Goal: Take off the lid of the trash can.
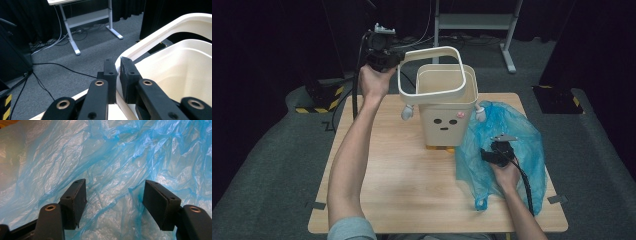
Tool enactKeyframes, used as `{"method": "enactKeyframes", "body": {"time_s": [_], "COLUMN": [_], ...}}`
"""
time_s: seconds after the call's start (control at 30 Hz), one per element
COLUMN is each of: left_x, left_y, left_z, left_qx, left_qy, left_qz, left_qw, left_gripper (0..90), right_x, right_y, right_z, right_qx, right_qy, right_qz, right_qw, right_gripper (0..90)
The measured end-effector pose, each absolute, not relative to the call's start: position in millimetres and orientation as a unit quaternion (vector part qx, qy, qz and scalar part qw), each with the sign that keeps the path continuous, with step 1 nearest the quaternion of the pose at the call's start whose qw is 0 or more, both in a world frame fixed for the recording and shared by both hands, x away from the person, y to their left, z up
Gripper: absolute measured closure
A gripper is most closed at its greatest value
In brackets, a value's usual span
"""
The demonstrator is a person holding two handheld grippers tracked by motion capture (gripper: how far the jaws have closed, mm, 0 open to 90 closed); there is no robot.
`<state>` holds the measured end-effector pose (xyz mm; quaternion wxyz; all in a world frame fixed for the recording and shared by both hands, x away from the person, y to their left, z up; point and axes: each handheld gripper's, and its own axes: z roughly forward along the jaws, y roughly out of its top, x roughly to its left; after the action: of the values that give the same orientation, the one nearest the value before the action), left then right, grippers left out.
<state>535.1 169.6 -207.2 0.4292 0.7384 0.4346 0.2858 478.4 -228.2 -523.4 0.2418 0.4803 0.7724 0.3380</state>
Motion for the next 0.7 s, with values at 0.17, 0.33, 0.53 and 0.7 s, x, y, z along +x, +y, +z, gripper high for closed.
{"method": "enactKeyframes", "body": {"time_s": [0.17, 0.33, 0.53, 0.7], "left_x": [532, 529, 525, 521], "left_y": [179, 187, 201, 210], "left_z": [-205, -208, -210, -209], "left_qx": [0.733, 0.731, 0.722, 0.719], "left_qy": [0.439, 0.442, 0.451, 0.454], "left_qz": [0.290, 0.293, 0.293, 0.296], "left_qw": [0.431, 0.430, 0.435, 0.435], "left_gripper": [83.4, 83.4, 83.4, 83.4], "right_x": [478, 479, 478, 479], "right_y": [-228, -228, -228, -228], "right_z": [-523, -523, -523, -523], "right_qx": [0.480, 0.479, 0.481, 0.480], "right_qy": [0.773, 0.773, 0.772, 0.772], "right_qz": [0.338, 0.338, 0.338, 0.339], "right_qw": [0.242, 0.242, 0.242, 0.241], "right_gripper": [35.2, 35.2, 35.3, 35.2]}}
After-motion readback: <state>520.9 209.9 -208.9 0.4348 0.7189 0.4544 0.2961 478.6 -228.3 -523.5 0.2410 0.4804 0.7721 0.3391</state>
